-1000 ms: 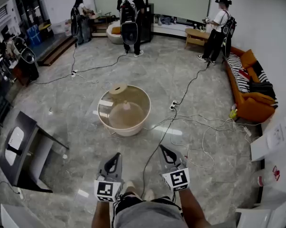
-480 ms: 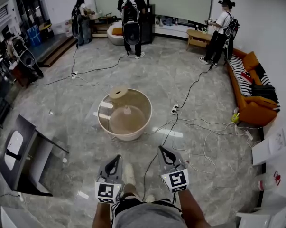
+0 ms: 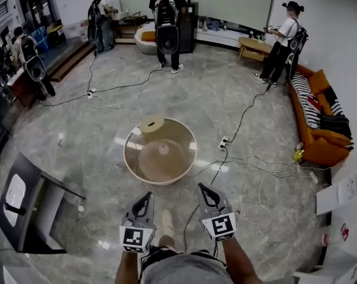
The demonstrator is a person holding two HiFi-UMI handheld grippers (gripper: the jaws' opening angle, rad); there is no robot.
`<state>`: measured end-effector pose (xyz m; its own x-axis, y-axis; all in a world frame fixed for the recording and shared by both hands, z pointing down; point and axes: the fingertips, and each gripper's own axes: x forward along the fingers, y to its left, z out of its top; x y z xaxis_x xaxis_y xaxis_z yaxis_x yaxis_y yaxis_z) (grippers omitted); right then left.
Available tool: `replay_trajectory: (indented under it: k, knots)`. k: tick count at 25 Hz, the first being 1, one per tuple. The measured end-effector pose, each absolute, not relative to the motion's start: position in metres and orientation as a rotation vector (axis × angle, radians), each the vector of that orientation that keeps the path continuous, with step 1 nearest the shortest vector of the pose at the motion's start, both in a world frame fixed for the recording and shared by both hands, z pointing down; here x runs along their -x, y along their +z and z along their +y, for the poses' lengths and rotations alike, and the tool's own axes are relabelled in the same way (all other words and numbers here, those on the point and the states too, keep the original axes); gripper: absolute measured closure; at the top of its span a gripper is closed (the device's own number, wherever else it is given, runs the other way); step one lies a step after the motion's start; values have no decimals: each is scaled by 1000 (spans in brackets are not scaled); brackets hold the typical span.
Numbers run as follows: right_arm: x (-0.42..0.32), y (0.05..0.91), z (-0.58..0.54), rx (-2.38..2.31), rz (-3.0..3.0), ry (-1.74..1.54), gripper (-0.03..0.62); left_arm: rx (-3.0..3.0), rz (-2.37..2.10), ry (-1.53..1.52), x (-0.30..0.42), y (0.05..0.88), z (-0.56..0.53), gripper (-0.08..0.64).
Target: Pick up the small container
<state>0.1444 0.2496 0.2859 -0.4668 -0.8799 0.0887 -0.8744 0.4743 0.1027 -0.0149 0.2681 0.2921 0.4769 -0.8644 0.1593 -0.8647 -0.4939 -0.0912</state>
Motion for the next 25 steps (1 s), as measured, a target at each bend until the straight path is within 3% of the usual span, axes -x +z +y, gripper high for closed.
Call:
replay_trajectory:
  k: [25]
  knots:
    - [-46, 357, -73, -1536, -2550, -3, 592, -2661, -1530, 326, 107, 367, -61, 545]
